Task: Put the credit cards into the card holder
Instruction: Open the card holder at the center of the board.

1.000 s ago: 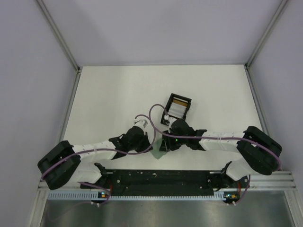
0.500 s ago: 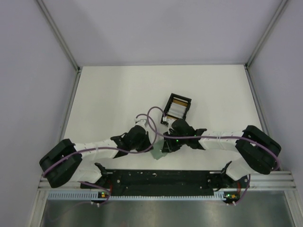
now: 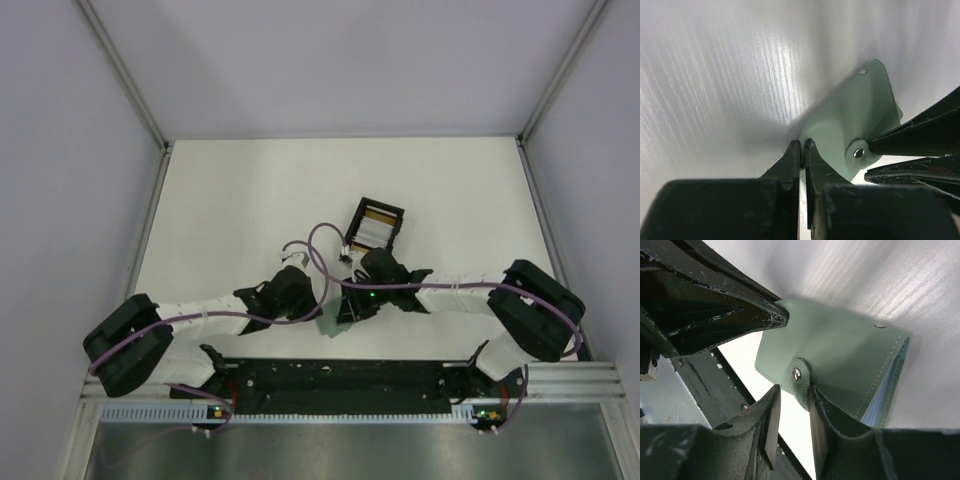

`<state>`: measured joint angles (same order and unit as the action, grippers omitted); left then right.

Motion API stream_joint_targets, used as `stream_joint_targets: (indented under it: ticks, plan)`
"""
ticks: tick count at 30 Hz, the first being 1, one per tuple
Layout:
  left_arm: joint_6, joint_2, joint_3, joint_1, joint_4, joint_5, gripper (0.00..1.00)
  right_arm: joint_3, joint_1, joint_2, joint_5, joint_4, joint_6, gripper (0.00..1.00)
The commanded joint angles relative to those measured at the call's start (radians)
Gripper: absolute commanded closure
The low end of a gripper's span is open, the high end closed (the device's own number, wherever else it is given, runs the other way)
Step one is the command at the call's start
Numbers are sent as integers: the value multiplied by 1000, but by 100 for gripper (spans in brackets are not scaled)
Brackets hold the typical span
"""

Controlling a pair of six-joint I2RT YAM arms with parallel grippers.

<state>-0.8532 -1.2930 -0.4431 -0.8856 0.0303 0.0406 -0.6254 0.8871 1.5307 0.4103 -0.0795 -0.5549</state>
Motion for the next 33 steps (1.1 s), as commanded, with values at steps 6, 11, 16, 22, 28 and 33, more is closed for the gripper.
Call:
stream_joint_targets:
  ticks: [6, 11, 16, 22, 28, 33]
  plan:
    - [-70, -25, 41, -10, -9, 100, 100, 9, 67, 98, 28, -69, -17, 100]
    - [-96, -25, 46, -10, -21, 134, 100, 58, 84, 30, 88, -181, 29, 100]
    - [-119, -32, 27, -10, -79, 182, 100, 108, 84, -56, 192, -287, 81, 100]
    - [-144, -43, 11, -10, -119, 226, 100, 168, 84, -96, 284, -403, 75, 100]
    - [-135, -17, 20, -9, -116, 232, 100, 203, 85, -144, 193, -358, 82, 100]
    - [-110, 89, 23, -9, -180, 268, 93, 237, 79, -299, -9, -117, 110, 60]
